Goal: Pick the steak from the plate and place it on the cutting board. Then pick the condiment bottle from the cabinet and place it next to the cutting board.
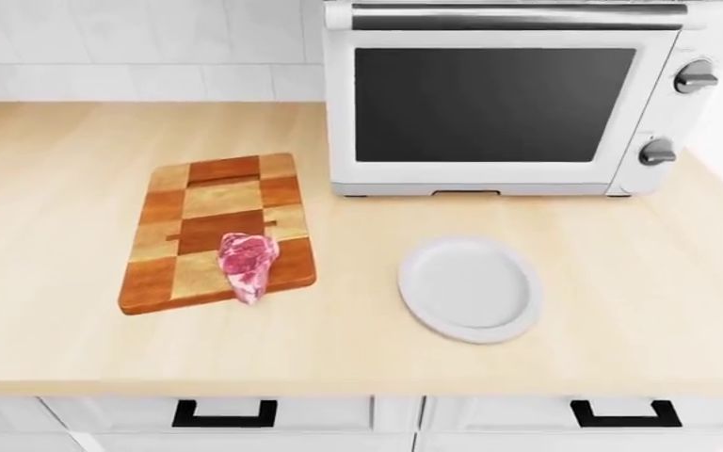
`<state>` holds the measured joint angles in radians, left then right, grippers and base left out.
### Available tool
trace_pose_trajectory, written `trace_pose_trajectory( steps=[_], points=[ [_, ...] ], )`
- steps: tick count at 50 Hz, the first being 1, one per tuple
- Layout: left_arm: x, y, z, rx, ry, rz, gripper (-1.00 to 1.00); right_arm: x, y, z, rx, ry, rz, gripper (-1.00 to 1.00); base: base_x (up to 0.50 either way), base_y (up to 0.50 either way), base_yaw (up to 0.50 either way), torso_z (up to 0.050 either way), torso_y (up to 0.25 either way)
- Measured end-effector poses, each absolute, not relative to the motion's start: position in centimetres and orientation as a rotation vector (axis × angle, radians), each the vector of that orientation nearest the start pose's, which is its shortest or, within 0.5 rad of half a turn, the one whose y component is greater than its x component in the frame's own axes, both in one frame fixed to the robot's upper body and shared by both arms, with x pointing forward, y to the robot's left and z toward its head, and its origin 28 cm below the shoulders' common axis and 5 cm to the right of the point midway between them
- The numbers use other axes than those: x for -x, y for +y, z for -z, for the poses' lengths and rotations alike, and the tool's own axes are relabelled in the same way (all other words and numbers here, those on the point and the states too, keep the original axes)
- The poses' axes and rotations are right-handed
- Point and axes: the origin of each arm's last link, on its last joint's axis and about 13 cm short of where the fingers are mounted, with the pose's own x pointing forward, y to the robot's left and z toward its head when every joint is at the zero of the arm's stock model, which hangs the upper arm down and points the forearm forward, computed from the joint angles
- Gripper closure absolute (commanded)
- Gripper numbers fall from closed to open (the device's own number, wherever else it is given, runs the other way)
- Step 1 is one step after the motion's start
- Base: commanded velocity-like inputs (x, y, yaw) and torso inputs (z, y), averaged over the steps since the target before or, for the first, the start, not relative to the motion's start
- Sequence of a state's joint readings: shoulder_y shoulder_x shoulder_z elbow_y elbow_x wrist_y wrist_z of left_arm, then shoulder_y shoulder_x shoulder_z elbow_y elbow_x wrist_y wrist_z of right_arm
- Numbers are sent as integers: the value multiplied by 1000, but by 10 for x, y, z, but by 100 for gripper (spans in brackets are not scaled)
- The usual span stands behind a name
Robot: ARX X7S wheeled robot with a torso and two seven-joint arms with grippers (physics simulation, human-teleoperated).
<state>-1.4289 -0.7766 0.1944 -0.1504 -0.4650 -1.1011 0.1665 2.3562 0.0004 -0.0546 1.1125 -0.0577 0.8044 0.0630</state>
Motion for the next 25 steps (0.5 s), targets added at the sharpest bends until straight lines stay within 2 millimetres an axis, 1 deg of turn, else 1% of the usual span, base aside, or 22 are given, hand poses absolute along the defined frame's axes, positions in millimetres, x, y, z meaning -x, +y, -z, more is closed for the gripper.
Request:
trace_pose_trajectory(
  steps=[16,25],
  points=[
    [-292,395,-371,-175,-65,-119,-100,-292,-100,-583,63,-442,141,-100,195,0,0,0,0],
    [-293,394,-372,-179,-66,-114,-100,-292,-100,-583,63,-441,141,-100,0,0,0,0,0]
  ],
)
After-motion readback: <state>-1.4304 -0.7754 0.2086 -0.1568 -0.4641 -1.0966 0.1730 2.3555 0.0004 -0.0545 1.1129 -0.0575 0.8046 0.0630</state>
